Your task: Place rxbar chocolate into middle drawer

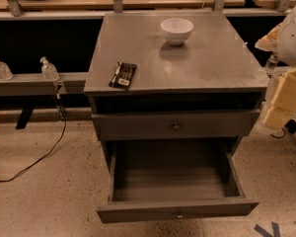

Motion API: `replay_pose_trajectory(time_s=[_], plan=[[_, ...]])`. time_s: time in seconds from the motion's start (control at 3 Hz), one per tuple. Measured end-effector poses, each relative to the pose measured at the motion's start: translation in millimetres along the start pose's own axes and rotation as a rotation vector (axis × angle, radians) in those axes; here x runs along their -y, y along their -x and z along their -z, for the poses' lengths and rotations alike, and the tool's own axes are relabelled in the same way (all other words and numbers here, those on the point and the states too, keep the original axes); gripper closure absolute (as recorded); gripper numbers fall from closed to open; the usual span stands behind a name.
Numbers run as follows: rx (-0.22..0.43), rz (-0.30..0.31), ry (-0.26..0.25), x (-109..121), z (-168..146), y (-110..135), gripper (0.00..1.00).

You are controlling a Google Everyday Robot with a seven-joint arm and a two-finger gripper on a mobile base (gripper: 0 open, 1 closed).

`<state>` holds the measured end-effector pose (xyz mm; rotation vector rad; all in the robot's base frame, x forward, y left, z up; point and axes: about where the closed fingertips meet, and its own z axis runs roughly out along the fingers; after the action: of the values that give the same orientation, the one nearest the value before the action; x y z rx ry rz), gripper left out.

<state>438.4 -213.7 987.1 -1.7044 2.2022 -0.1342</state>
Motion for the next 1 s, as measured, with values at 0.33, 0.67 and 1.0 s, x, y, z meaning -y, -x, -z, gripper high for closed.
replay_pose_trajectory(time_s=[0.33,0.67,1.0], plan=[[0.000,0.000,0.000,0,0,0,0.00],[0.093,0.043,0.010,24,-26,34,0.00],[0.166,0.089,0.032,54,-60,76,0.00]])
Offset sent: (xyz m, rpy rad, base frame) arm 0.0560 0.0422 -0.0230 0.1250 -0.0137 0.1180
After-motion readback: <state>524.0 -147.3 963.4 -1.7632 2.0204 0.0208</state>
